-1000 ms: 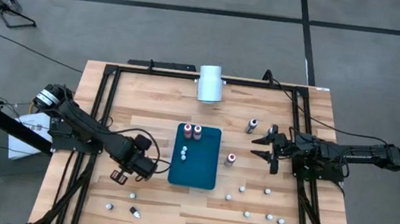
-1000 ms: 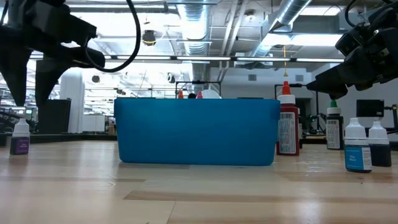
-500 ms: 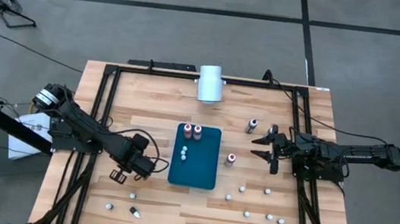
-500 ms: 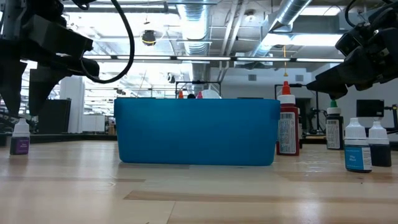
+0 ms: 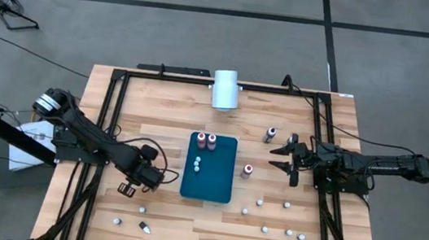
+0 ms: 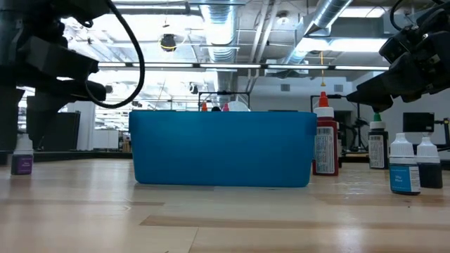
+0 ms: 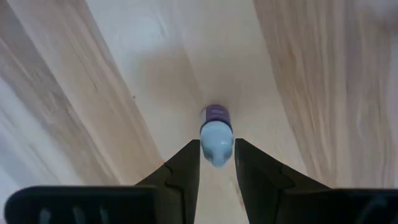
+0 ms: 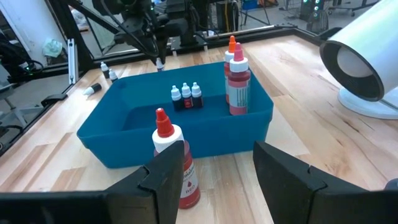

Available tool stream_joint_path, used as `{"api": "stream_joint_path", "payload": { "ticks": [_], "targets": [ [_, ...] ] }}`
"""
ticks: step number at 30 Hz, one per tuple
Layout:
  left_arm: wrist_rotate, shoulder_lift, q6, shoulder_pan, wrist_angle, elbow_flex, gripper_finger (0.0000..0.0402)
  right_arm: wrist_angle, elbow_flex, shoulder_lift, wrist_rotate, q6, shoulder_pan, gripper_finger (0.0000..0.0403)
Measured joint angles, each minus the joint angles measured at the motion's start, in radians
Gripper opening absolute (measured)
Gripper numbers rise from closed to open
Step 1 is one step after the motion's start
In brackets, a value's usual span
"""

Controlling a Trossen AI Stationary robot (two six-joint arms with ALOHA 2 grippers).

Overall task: Pick & Place food coloring
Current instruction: Put the small purple food coloring bottle into the blue bin

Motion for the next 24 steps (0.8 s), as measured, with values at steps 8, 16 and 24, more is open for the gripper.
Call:
{"api": "stream_joint_path", "payload": {
  "ticks": [8,16,24],
  "targets": [
    [-0.019,-0.010,-0.002,0.000,0.054,-0.029,0.0093,0.000,0.000,0.000,0.000,0.000,0.000,0.0184],
    [-0.057,-0.010,0.018,0.005,0.097,-0.029,0.0086,0.000,0.000,0.000,0.000,0.000,0.000,0.0184],
    [-0.055,-0.010,0.021,0.028,0.148,-0.029,0.0048,0.000,0.000,0.000,0.000,0.000,0.000,0.0184]
  ]
}}
